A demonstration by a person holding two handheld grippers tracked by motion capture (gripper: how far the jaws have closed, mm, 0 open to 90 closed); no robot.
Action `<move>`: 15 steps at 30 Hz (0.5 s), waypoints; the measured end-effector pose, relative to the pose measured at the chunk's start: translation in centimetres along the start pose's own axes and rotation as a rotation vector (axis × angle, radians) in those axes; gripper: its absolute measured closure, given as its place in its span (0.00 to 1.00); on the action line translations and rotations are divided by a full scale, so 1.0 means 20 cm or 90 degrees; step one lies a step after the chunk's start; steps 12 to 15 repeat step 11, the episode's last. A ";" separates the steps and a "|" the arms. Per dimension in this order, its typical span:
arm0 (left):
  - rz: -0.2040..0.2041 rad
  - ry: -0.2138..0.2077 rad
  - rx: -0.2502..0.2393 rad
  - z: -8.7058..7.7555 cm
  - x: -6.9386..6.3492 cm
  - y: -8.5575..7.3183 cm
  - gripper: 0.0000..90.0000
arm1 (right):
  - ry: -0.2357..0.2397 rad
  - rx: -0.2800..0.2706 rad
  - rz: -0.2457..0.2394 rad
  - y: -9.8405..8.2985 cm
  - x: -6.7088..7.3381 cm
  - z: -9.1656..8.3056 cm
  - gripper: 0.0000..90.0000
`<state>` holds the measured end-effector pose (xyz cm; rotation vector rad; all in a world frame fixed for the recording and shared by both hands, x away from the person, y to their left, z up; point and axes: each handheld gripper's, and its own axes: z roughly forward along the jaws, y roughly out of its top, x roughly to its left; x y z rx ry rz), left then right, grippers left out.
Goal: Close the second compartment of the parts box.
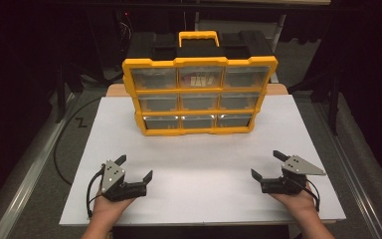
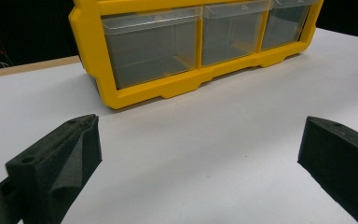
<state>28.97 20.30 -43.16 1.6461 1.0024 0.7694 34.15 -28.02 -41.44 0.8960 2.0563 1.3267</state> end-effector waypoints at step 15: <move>0.014 -0.015 -0.006 -0.01 -0.01 0.01 0.00 | -0.013 -0.006 -0.012 0.01 0.04 -0.01 0.01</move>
